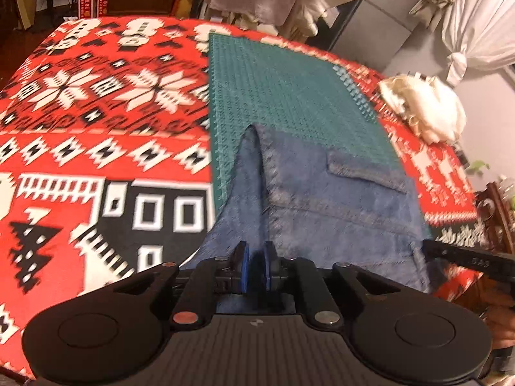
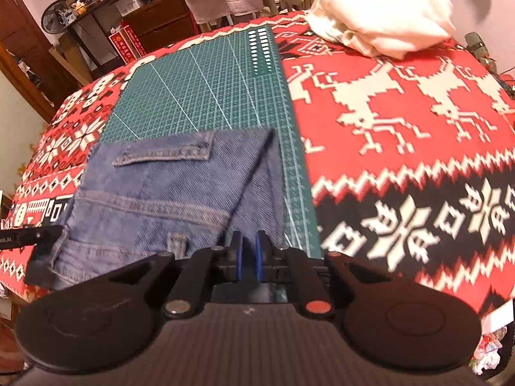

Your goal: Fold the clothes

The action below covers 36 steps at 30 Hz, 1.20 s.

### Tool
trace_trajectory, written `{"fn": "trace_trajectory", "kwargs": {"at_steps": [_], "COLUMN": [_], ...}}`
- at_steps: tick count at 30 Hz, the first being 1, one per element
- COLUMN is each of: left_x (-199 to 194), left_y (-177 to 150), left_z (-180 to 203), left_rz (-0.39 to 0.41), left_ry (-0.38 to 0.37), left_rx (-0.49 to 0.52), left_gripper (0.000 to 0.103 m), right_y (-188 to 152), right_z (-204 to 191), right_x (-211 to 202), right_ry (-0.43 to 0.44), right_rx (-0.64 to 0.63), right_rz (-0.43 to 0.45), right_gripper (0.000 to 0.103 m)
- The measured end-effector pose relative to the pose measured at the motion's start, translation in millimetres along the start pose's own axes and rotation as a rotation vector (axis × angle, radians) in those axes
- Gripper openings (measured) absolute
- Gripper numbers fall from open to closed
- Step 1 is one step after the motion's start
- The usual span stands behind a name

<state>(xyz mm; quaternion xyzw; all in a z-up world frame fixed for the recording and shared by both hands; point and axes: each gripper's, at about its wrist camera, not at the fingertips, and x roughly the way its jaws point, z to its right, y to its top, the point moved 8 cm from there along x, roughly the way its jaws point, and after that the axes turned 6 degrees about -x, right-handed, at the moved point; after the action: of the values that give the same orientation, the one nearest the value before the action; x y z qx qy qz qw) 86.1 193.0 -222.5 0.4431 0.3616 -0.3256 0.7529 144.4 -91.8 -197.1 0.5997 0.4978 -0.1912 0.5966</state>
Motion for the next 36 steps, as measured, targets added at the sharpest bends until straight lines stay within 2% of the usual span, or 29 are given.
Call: {"fn": "trace_trajectory", "kwargs": {"at_steps": [7,18,21,26,30,36], "left_x": [-8.7,-13.7,-12.9,-5.3,10.7,8.2], "left_y": [-13.5,-16.5,-9.5,3.8,3.2,-1.5], "left_z": [-11.8,-15.7,-6.0,7.4,8.1,8.0], "left_rz": [-0.005,0.002,0.015,0.024,0.002,0.027], "left_ry": [0.022,0.059,0.069,0.057,0.093,0.135], "left_rx": [-0.008,0.004,0.024,0.036,0.038,0.083], "left_gripper": [0.004,0.002,0.003,0.003,0.004,0.003], "right_y": [-5.7,-10.4,-6.0,7.1,10.9,3.1], "right_z": [2.5,8.2,2.6,-9.4,-20.4,-30.6], "right_x": [-13.1,-19.4,-23.6,-21.0,-7.2,2.6], "right_ry": [-0.005,-0.017,-0.016,-0.008,-0.021,-0.074], "right_rx": [0.008,0.026,0.009,-0.01,-0.044,-0.134], "right_rz": [0.011,0.013,0.028,0.049,0.033,0.038], "right_gripper": [0.007,0.009,0.012,0.012,0.012,0.012]}}
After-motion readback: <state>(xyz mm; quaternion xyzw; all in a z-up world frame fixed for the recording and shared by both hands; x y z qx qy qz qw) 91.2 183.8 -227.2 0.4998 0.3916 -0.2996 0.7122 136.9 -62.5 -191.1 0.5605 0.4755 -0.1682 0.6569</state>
